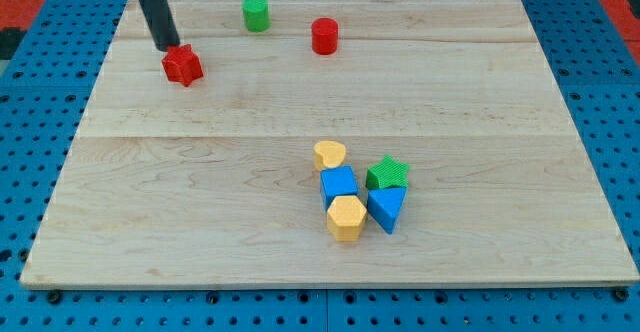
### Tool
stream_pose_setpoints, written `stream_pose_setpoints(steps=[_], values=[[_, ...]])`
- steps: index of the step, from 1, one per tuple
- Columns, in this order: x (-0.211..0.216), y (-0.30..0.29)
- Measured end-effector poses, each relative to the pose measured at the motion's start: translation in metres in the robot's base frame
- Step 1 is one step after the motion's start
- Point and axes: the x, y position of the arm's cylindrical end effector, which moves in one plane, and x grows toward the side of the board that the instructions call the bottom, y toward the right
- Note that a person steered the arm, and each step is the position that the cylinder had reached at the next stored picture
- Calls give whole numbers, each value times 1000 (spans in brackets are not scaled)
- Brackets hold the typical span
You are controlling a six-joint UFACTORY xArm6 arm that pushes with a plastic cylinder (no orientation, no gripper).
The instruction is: Push the red star slightly to the right
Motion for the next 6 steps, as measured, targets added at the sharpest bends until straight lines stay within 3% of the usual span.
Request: stream_pose_setpoints(steps=[2,4,6], values=[[145,4],[115,7],[57,12]])
